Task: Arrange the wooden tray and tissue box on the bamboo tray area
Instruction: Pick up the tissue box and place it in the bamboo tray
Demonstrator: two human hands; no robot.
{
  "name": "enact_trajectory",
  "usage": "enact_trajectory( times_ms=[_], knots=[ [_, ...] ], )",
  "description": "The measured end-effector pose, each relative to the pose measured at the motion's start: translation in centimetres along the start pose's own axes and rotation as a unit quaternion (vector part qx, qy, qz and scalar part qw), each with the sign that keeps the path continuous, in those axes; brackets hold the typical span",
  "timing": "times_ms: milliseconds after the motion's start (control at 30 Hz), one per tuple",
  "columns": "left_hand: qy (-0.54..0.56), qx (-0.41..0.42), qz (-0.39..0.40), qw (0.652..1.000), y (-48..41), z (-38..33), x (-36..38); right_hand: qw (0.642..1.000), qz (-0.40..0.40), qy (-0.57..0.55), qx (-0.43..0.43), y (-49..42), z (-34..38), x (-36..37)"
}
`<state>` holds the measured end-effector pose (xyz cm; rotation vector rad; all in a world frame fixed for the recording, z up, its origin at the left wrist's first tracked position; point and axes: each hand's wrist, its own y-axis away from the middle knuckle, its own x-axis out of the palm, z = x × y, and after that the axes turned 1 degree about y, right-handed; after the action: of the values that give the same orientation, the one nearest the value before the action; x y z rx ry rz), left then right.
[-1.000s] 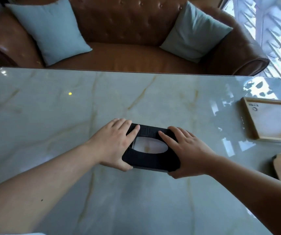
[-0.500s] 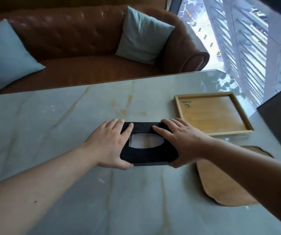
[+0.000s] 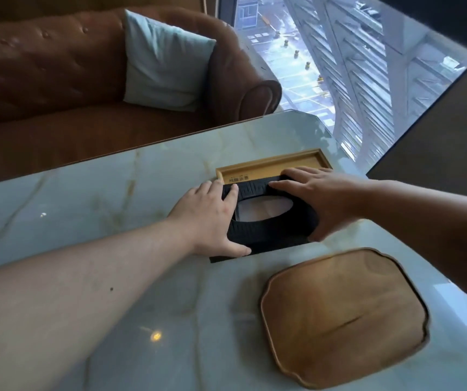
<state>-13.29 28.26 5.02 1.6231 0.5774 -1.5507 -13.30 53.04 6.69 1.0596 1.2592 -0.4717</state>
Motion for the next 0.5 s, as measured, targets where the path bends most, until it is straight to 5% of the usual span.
enact_trajectory(
  times_ms=[500],
  knots=[
    [0.035,-0.049,0.005,0.998,-7.9,-2.5,0.4,0.999,0.034,0.026,0.015,-3.3,-6.8,0.6]
  ],
)
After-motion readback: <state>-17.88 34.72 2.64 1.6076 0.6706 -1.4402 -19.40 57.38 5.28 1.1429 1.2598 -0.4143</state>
